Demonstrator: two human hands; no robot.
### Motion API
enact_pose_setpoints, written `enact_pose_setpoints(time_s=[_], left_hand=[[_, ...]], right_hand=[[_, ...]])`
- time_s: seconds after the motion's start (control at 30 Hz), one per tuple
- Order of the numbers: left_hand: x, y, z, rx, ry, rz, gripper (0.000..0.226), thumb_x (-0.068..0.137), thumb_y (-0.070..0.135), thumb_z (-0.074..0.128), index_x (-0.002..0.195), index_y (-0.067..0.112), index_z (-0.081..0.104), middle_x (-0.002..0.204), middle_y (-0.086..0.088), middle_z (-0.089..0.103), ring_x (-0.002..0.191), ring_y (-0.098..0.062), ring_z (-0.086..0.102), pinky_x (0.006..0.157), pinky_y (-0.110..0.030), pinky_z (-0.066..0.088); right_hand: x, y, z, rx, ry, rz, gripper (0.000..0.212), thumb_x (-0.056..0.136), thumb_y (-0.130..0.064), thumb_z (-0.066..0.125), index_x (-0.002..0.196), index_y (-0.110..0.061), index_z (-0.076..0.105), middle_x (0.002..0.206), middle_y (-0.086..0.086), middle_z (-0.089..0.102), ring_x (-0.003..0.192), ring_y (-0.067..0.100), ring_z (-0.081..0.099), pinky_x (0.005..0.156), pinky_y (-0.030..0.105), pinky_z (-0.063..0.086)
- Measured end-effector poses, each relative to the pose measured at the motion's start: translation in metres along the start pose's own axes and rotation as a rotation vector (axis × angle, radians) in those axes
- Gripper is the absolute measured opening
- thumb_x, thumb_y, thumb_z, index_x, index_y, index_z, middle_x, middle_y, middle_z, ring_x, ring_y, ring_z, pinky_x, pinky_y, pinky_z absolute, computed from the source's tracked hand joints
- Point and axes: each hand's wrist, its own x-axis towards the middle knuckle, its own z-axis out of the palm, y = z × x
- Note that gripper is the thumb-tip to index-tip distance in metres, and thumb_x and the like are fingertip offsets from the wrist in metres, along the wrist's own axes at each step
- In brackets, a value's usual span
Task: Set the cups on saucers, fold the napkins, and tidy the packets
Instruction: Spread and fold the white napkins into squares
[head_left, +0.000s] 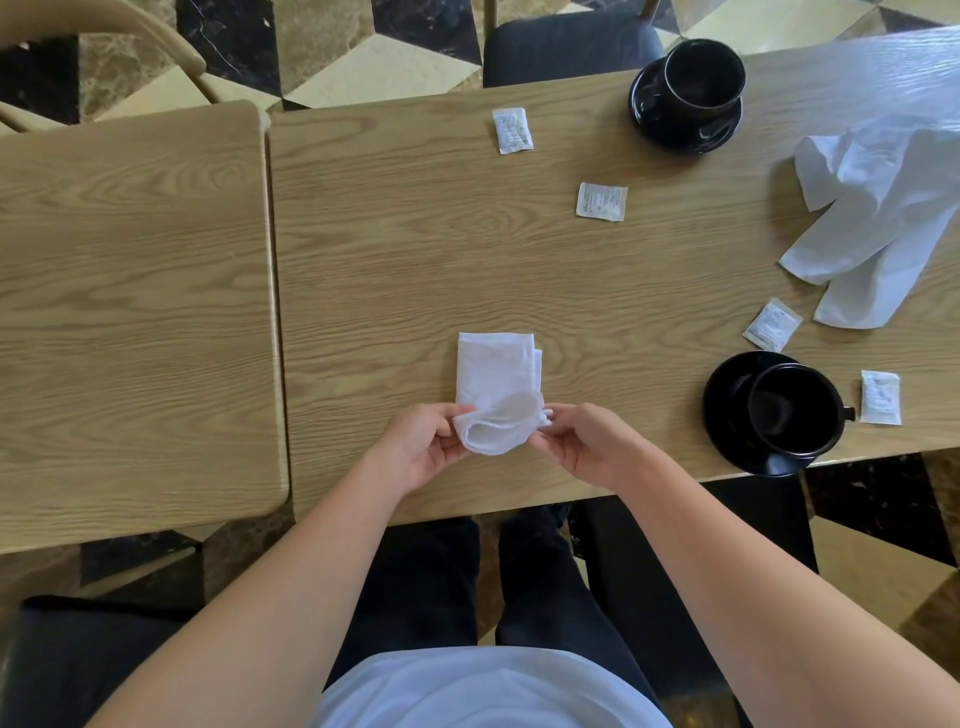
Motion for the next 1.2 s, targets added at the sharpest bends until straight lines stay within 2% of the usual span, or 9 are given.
enact_pose_setpoints(time_s=[0.13, 0.23, 0.37, 0.5, 0.63, 0.73, 0.87, 1.0, 1.2], left_hand=[[0.002, -0.006, -0.007, 0.194, -0.074, 0.131, 0.028, 0.09, -0.017, 0.056, 0.112, -0.004, 0.068, 0.101, -0.017, 0.073, 0.087, -0.026, 0.075, 0.072, -0.027, 0.06], [0.006, -0.009, -0.004, 0.479, 0.053, 0.204, 0.018, 0.089, 0.023, 0.077, 0.1, 0.011, 0.071, 0.085, -0.007, 0.071, 0.064, -0.015, 0.069, 0.054, -0.025, 0.05], [0.017, 0.0, 0.006, 0.643, 0.271, 0.185, 0.038, 0.091, 0.054, 0.064, 0.085, 0.017, 0.065, 0.07, -0.003, 0.071, 0.048, -0.012, 0.064, 0.042, -0.021, 0.039], [0.025, 0.005, 0.016, 0.822, 0.445, 0.271, 0.044, 0.087, 0.055, 0.063, 0.077, 0.013, 0.055, 0.068, -0.004, 0.072, 0.049, -0.016, 0.062, 0.046, -0.024, 0.041], [0.028, 0.006, 0.023, 1.02, 0.623, 0.422, 0.028, 0.084, 0.043, 0.068, 0.086, 0.019, 0.055, 0.082, 0.003, 0.066, 0.076, -0.022, 0.062, 0.056, -0.032, 0.039], [0.032, 0.007, 0.032, 0.921, 0.61, 0.53, 0.025, 0.087, 0.036, 0.068, 0.103, 0.018, 0.063, 0.093, 0.006, 0.068, 0.084, -0.02, 0.065, 0.069, -0.034, 0.05], [0.035, 0.014, 0.043, 0.664, 0.554, 0.457, 0.033, 0.085, 0.049, 0.07, 0.094, 0.019, 0.06, 0.08, 0.011, 0.061, 0.07, -0.009, 0.058, 0.067, -0.031, 0.044], [0.034, 0.016, 0.052, 0.597, 0.456, 0.432, 0.033, 0.089, 0.038, 0.067, 0.07, 0.016, 0.053, 0.069, -0.001, 0.052, 0.065, -0.021, 0.048, 0.06, -0.031, 0.035], [0.024, -0.011, 0.082, 0.612, 0.292, 0.345, 0.041, 0.091, 0.038, 0.062, 0.086, -0.003, 0.064, 0.076, -0.006, 0.058, 0.07, -0.02, 0.053, 0.065, -0.033, 0.039]], right_hand=[[0.0, 0.003, -0.005, -0.21, -0.053, -0.087, 0.031, 0.089, 0.005, 0.067, 0.12, 0.004, 0.068, 0.118, 0.016, 0.074, 0.108, 0.023, 0.073, 0.082, 0.025, 0.06], [0.005, 0.007, 0.002, -0.373, 0.115, -0.181, 0.035, 0.088, -0.023, 0.078, 0.113, 0.0, 0.071, 0.097, 0.012, 0.079, 0.091, 0.021, 0.077, 0.076, 0.027, 0.062], [0.008, 0.007, 0.013, -0.528, 0.336, -0.224, 0.042, 0.088, -0.048, 0.071, 0.101, -0.008, 0.074, 0.082, 0.009, 0.08, 0.073, 0.02, 0.078, 0.063, 0.033, 0.064], [0.013, 0.006, 0.018, -0.834, 0.577, -0.306, 0.044, 0.087, -0.053, 0.064, 0.088, -0.009, 0.068, 0.074, 0.004, 0.077, 0.064, 0.019, 0.075, 0.067, 0.043, 0.065], [0.013, 0.002, 0.02, -1.084, 0.746, -0.365, 0.042, 0.083, -0.056, 0.066, 0.089, -0.016, 0.056, 0.088, -0.002, 0.065, 0.074, 0.017, 0.063, 0.057, 0.032, 0.045], [0.018, 0.001, 0.026, -1.112, 0.741, -0.491, 0.038, 0.085, -0.051, 0.066, 0.098, -0.017, 0.056, 0.09, -0.006, 0.063, 0.079, 0.014, 0.062, 0.061, 0.032, 0.047], [0.021, -0.009, 0.034, -0.934, 0.656, -0.488, 0.042, 0.088, -0.051, 0.066, 0.106, -0.015, 0.055, 0.089, -0.008, 0.059, 0.076, 0.006, 0.058, 0.06, 0.029, 0.047], [0.019, -0.021, 0.028, -0.904, 0.523, -0.362, 0.043, 0.091, -0.052, 0.062, 0.092, -0.009, 0.065, 0.089, 0.001, 0.068, 0.077, 0.013, 0.065, 0.059, 0.026, 0.045], [-0.017, -0.032, -0.019, -0.797, 0.476, -0.333, 0.041, 0.084, -0.044, 0.072, 0.078, -0.004, 0.066, 0.078, 0.002, 0.067, 0.072, 0.017, 0.063, 0.064, 0.029, 0.044]])
